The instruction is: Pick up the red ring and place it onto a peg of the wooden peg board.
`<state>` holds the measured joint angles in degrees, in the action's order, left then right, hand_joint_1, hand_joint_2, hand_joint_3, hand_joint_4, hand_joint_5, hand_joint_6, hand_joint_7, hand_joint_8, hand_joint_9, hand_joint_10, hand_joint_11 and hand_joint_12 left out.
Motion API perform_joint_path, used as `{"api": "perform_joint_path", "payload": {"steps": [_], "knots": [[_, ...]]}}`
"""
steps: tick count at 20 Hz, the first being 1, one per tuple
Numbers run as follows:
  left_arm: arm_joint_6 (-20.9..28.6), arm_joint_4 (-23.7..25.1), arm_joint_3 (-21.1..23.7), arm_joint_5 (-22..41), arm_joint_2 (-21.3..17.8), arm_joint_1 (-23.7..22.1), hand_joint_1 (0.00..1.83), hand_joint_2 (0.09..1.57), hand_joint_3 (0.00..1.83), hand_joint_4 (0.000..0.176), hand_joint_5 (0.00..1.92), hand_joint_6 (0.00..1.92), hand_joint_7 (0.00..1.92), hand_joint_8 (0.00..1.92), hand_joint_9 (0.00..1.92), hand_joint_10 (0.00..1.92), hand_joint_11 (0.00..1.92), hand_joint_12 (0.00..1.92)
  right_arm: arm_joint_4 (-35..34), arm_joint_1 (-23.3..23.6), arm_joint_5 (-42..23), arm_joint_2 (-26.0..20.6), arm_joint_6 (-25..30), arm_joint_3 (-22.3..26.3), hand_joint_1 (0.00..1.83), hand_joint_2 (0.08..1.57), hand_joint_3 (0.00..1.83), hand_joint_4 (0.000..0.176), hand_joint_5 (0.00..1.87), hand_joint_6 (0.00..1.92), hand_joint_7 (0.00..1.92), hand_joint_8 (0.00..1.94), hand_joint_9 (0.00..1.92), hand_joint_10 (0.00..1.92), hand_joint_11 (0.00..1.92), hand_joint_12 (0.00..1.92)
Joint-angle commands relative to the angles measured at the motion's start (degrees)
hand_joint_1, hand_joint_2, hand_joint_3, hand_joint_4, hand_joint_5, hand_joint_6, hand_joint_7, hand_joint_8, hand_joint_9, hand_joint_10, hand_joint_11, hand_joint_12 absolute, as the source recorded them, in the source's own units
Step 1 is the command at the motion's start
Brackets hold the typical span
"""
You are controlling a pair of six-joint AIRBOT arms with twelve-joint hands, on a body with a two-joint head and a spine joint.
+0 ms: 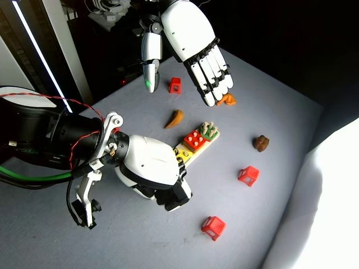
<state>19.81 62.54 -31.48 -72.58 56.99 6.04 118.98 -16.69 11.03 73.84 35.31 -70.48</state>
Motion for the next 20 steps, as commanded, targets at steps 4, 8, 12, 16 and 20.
{"api": "perform_joint_path", "payload": {"steps": [4, 8, 12, 16, 20], "knots": [[0.0, 5.6, -0.2, -0.1, 0.1, -0.7, 0.0, 1.07, 0.0, 0.0, 0.06, 0.0, 0.03, 0.0, 0.01, 0.0, 0.01, 0.01, 1.0, 0.7, 3.4, -0.8, 0.4, 0.2, 1.14, 1.05, 0.0, 0.0, 0.67, 0.57, 0.75, 0.33, 0.63, 0.52, 0.27, 1.33], [-0.1, 6.0, -0.2, -0.1, 0.1, -0.8, 0.0, 1.06, 0.0, 0.0, 0.04, 0.0, 0.01, 0.0, 0.0, 0.0, 0.0, 0.0, 1.0, 0.3, 3.8, -1.4, 0.6, 0.4, 0.89, 0.96, 0.0, 0.0, 0.09, 0.0, 0.17, 0.0, 0.15, 0.01, 0.0, 0.58], [-0.2, 6.2, -0.3, 0.2, 0.1, -0.8, 0.0, 1.06, 0.0, 0.0, 0.07, 0.01, 0.03, 0.01, 0.01, 0.0, 0.02, 0.01, 0.9, 0.3, 4.5, -4.9, 1.0, 3.5, 0.91, 0.96, 0.0, 0.0, 0.09, 0.01, 0.16, 0.01, 0.16, 0.01, 0.0, 0.6], [-0.7, 6.2, -0.3, 0.4, 0.1, -0.8, 0.0, 1.07, 0.0, 0.0, 0.05, 0.0, 0.02, 0.0, 0.0, 0.0, 0.0, 0.0, 0.9, -0.1, 5.6, -11.8, 3.0, 9.7, 0.83, 1.03, 0.02, 0.0, 0.12, 0.01, 0.15, 0.0, 0.15, 0.0, 0.0, 0.77], [-0.9, 6.2, -0.2, 0.5, 0.1, -0.8, 0.0, 1.06, 0.0, 0.0, 0.06, 0.0, 0.03, 0.0, 0.0, 0.0, 0.01, 0.0, 0.9, -0.5, 6.9, -22.0, 9.3, 18.5, 0.79, 1.05, 0.01, 0.0, 0.22, 0.02, 0.24, 0.02, 0.24, 0.03, 0.0, 0.95]]}}
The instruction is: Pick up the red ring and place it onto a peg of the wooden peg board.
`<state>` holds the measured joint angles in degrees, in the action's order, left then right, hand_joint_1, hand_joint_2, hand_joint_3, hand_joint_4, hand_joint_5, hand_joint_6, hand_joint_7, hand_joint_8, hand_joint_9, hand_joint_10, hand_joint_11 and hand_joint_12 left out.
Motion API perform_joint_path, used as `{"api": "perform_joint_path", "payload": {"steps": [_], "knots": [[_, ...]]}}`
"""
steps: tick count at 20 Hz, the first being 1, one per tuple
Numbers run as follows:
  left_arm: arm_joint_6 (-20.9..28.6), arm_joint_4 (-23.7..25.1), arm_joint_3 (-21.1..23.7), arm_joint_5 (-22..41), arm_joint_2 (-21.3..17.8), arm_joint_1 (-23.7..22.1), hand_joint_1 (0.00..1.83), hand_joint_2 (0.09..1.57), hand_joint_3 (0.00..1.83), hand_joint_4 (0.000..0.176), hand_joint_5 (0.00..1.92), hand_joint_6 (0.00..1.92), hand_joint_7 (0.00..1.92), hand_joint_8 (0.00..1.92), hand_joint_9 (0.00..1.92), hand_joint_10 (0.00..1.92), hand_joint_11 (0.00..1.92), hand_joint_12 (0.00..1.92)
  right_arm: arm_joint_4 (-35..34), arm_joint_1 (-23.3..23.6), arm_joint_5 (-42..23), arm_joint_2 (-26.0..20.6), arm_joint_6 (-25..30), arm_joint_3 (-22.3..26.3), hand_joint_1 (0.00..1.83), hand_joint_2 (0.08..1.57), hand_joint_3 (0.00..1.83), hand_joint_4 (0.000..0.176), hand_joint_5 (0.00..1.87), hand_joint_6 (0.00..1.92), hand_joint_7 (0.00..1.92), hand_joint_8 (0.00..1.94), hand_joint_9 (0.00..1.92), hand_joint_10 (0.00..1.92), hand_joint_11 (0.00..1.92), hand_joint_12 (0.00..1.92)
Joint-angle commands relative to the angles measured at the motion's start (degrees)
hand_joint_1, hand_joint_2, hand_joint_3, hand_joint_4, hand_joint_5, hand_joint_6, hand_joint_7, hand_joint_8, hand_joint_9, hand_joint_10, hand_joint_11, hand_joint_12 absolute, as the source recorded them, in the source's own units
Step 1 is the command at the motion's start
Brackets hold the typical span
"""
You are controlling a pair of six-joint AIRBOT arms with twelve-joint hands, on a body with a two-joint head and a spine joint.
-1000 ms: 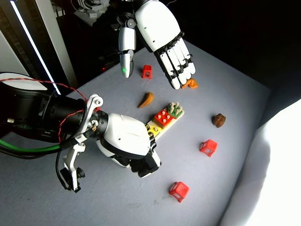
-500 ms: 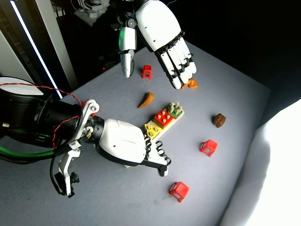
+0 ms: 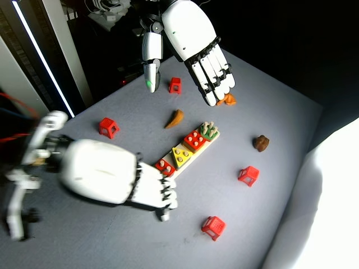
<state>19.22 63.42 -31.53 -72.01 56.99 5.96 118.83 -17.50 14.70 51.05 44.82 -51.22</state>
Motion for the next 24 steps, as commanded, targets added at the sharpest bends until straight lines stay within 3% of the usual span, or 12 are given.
{"api": "perform_joint_path", "payload": {"steps": [1, 6, 9, 13, 16, 24], "knots": [[-0.3, 5.3, -0.2, 0.0, 0.1, -0.8, 0.0, 1.07, 0.0, 0.0, 0.05, 0.0, 0.02, 0.0, 0.0, 0.0, 0.01, 0.0, 1.0, 0.0, 3.6, -1.8, 1.1, 1.5, 0.76, 1.07, 0.01, 0.0, 0.23, 0.02, 0.25, 0.01, 0.25, 0.03, 0.0, 0.94], [-1.0, 5.3, -0.3, 0.8, 0.1, -0.8, 0.0, 1.07, 0.0, 0.0, 0.07, 0.01, 0.04, 0.01, 0.01, 0.0, 0.01, 0.01, 1.0, -2.1, 4.2, -13.9, 6.0, 11.5, 0.79, 1.07, 0.0, 0.0, 0.27, 0.01, 0.29, 0.01, 0.28, 0.02, 0.0, 0.94], [-1.1, 5.3, -0.2, 0.8, 0.1, -0.8, 0.0, 1.06, 0.0, 0.0, 0.04, 0.0, 0.02, 0.0, 0.0, 0.0, 0.01, 0.0, 1.0, -1.8, 3.0, -20.3, 9.5, 15.6, 0.77, 1.08, 0.0, 0.0, 0.3, 0.02, 0.32, 0.01, 0.31, 0.03, 0.0, 0.99], [-1.1, 5.2, -0.2, 0.8, 0.1, -0.8, 0.0, 1.06, 0.0, 0.0, 0.07, 0.01, 0.04, 0.01, 0.02, 0.01, 0.02, 0.01, 1.0, 0.5, 1.7, -26.3, 10.2, 19.5, 0.84, 1.11, 0.0, 0.0, 0.33, 0.01, 0.36, 0.01, 0.34, 0.02, 0.0, 1.06], [-1.1, 5.2, -0.1, 0.8, 0.1, -0.8, 0.0, 1.05, 0.0, 0.0, 0.06, 0.0, 0.03, 0.0, 0.01, 0.0, 0.02, 0.01, 1.0, 1.2, 1.2, -27.8, 11.1, 20.5, 0.84, 1.11, 0.0, 0.0, 0.38, 0.02, 0.41, 0.02, 0.38, 0.03, 0.0, 1.16], [-1.1, 4.9, 0.0, 0.8, 0.3, -0.6, 0.0, 1.06, 0.0, 0.0, 0.1, 0.01, 0.08, 0.01, 0.06, 0.01, 0.05, 0.04, 1.0, 0.7, 0.9, -26.5, 9.2, 20.5, 0.87, 1.11, 0.0, 0.0, 0.48, 0.03, 0.52, 0.03, 0.49, 0.05, 0.01, 1.29]]}}
